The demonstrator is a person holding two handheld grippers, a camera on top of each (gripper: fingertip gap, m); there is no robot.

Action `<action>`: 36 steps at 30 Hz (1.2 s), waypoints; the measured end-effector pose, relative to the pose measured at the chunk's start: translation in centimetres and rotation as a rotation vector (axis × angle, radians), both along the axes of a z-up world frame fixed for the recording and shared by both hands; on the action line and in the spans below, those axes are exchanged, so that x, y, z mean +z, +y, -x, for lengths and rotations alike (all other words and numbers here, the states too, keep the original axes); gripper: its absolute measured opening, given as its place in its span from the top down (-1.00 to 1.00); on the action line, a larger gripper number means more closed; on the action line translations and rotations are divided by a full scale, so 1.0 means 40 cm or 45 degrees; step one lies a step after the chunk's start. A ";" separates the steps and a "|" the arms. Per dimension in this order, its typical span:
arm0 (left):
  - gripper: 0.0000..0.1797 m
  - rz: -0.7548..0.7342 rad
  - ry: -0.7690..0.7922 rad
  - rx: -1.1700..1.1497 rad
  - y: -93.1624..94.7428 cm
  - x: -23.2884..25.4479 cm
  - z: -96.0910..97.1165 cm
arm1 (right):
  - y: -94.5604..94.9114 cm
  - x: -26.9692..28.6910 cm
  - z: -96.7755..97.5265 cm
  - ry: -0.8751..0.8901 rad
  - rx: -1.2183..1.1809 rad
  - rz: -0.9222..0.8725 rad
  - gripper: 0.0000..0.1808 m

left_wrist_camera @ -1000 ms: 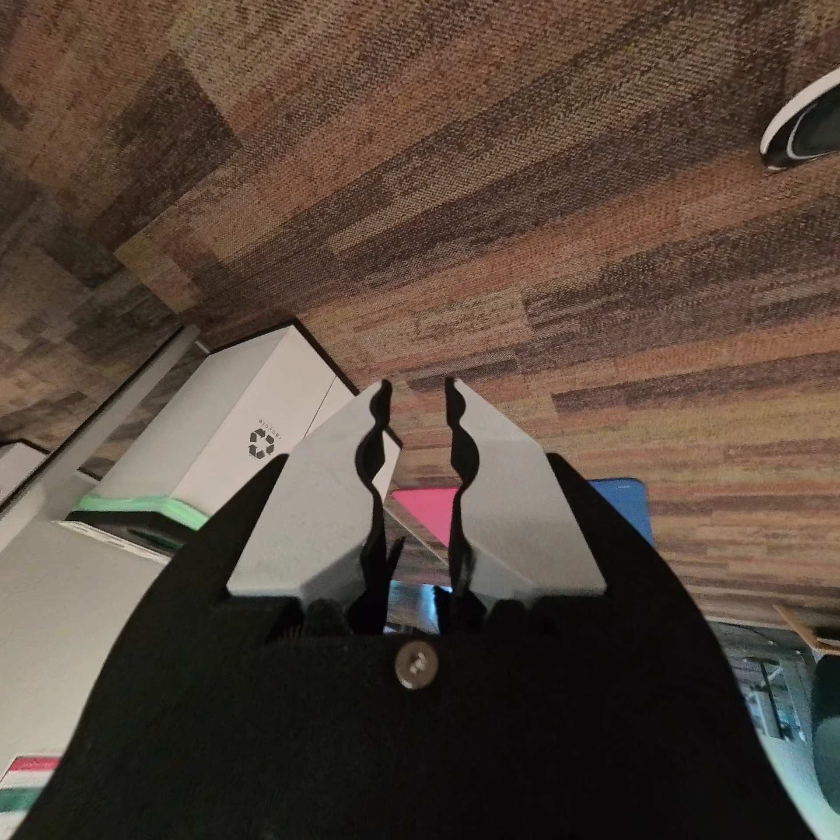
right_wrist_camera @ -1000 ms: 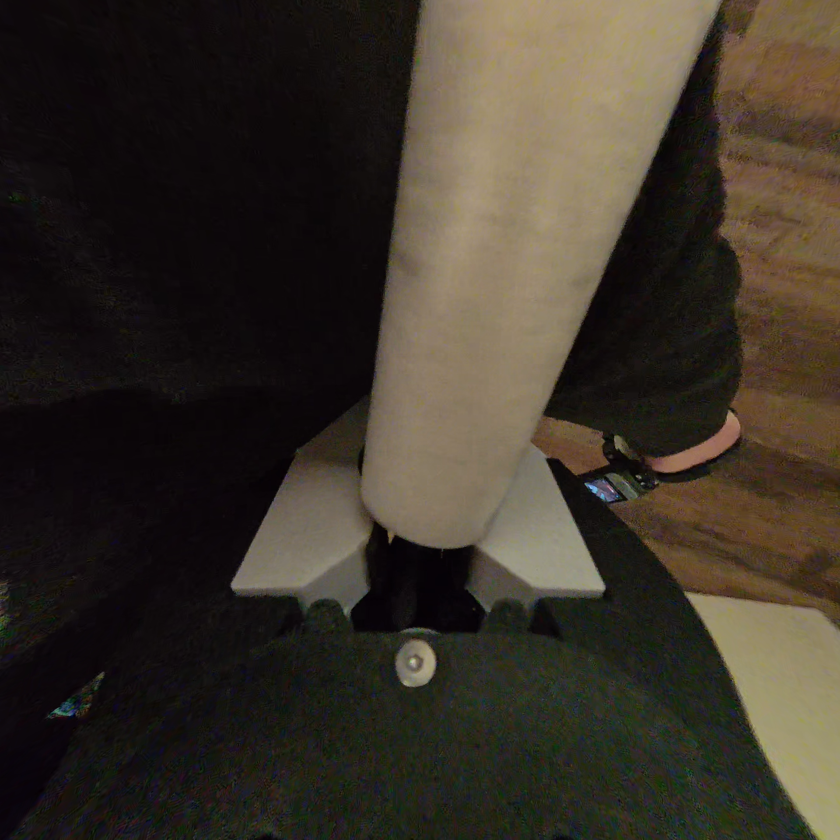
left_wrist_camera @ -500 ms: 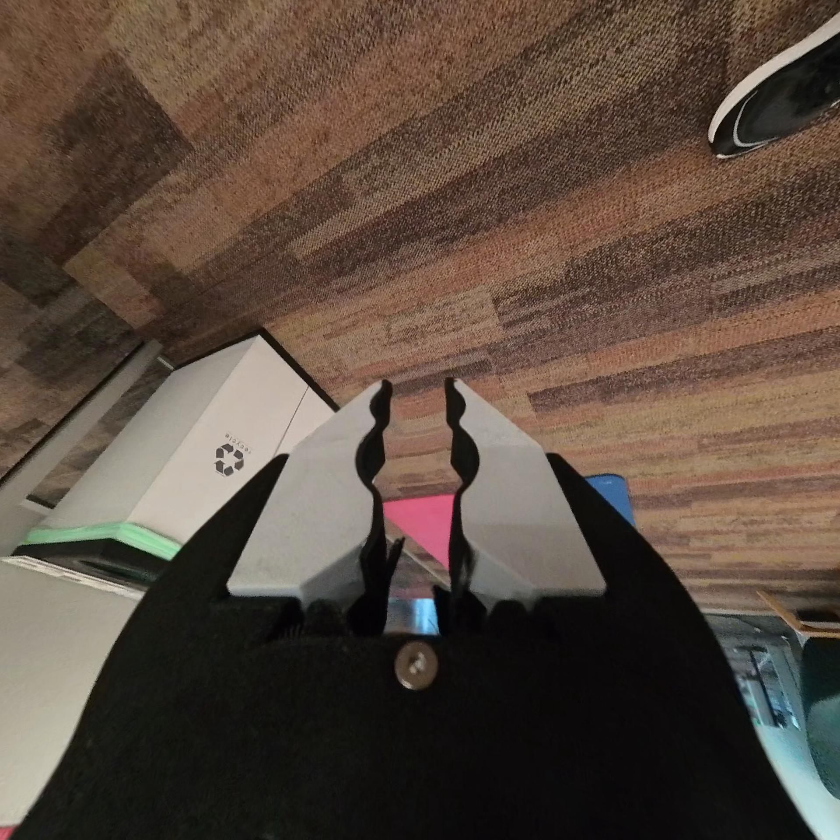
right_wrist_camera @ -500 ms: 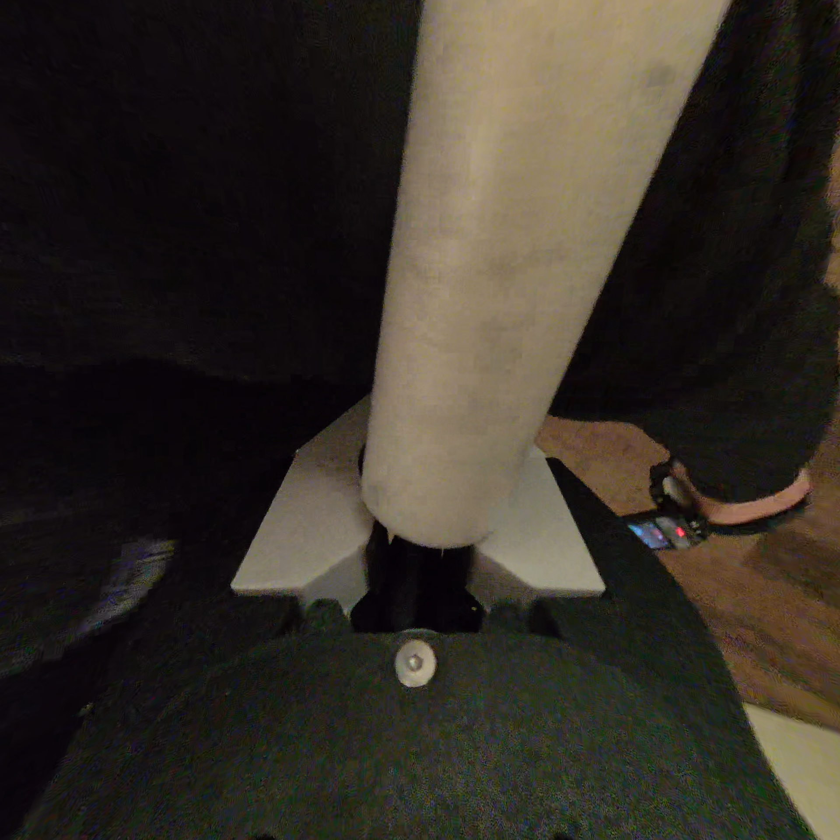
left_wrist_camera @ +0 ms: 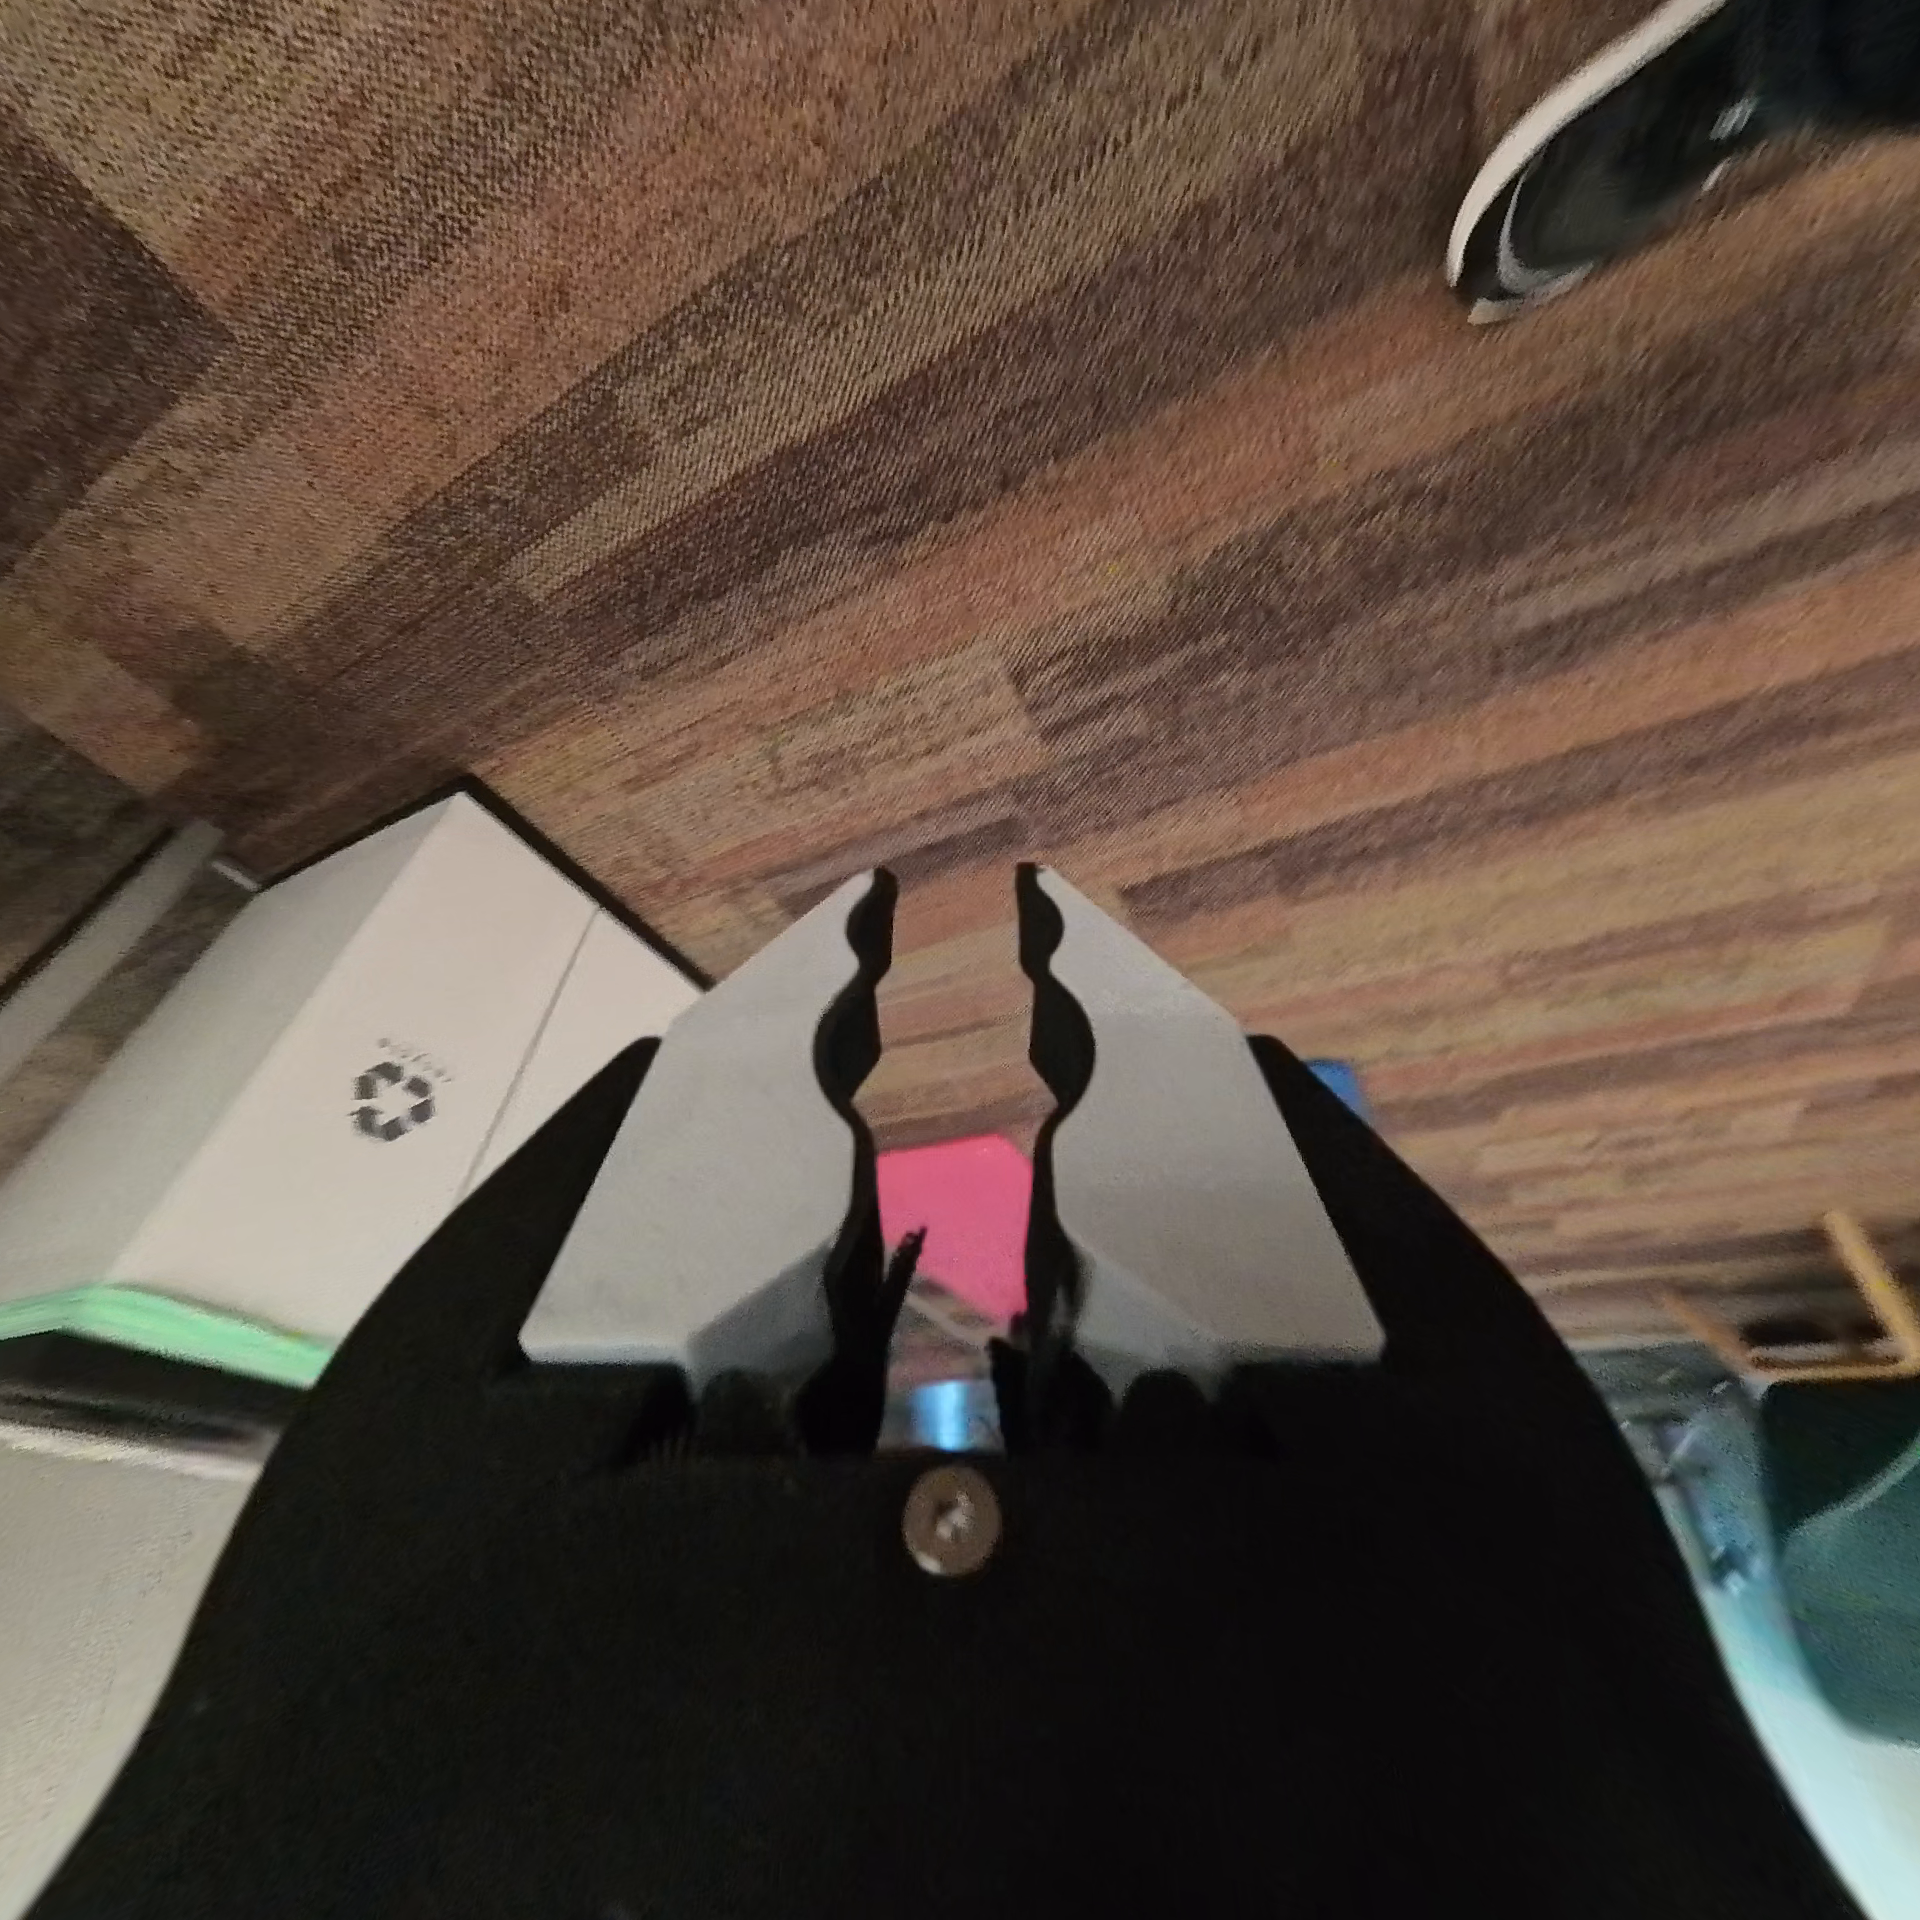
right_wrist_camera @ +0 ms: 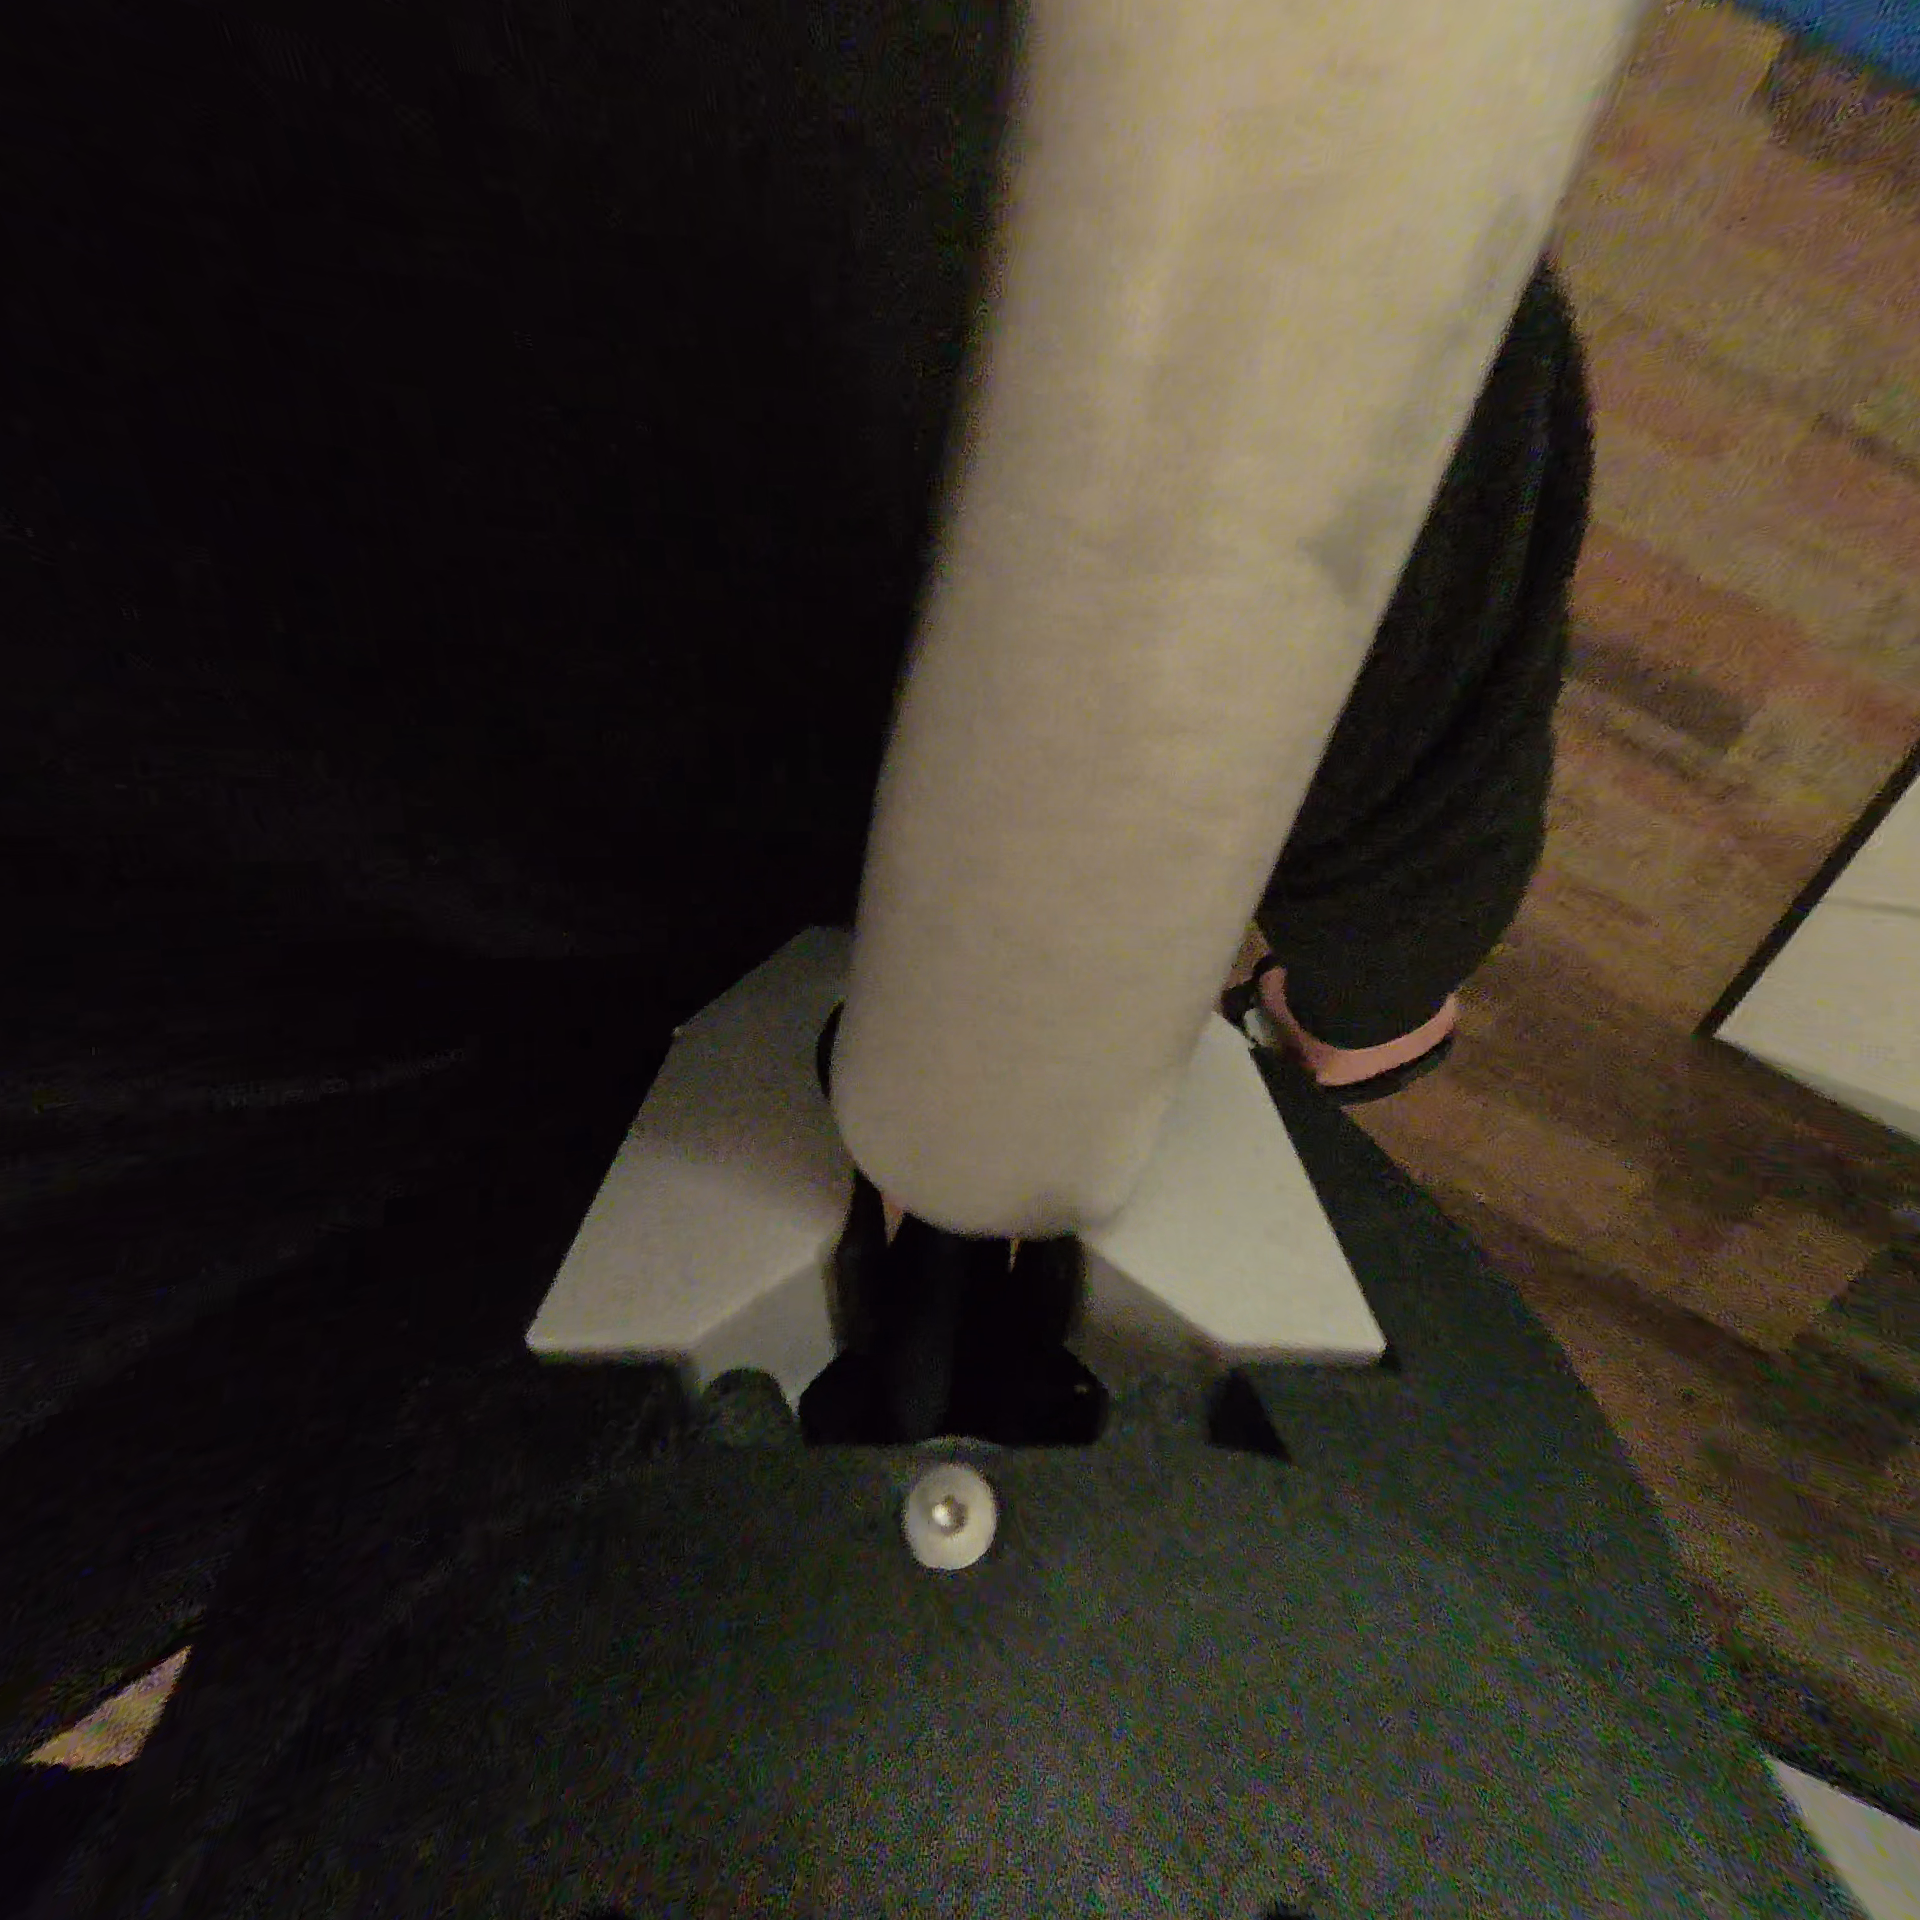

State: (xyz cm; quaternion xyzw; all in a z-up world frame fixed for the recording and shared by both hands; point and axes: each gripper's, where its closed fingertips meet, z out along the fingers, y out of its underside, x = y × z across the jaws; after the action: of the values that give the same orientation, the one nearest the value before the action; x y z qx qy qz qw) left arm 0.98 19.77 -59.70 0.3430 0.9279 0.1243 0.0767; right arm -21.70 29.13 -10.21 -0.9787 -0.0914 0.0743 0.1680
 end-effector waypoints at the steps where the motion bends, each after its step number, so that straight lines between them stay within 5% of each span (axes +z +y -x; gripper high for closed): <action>1: 0.76 0.027 0.016 0.031 -0.005 -0.001 0.007 | 0.009 0.042 0.014 -0.029 0.031 -0.047 0.75; 8: 0.76 0.017 0.027 0.045 0.057 -0.005 0.004 | 0.014 0.260 0.076 -0.397 0.293 -0.210 0.78; 16: 0.76 -0.089 0.016 0.014 0.136 -0.008 -0.007 | 0.052 0.057 -0.047 -0.275 0.163 -0.029 0.74; 24: 0.76 -0.008 0.067 0.032 0.108 -0.017 0.039 | 0.040 0.298 0.088 -0.511 0.389 -0.326 0.77; 31: 0.76 -0.086 0.057 0.048 0.184 -0.021 0.033 | 0.072 0.211 -0.010 -0.527 0.251 -0.207 0.77; 35: 0.76 -0.092 0.047 0.027 0.186 -0.009 0.033 | 0.119 -0.006 -0.076 -0.296 0.191 -0.033 -0.27; 36: 0.76 -0.079 0.049 0.036 0.181 -0.005 0.033 | 0.132 -0.041 -0.080 -0.212 0.181 -0.034 0.78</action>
State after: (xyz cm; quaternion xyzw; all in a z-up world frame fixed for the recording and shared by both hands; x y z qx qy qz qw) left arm -0.36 27.00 -59.91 0.3343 0.9297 0.1476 0.0464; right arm -18.51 34.40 -11.86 -0.9703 -0.1753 0.0034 0.1670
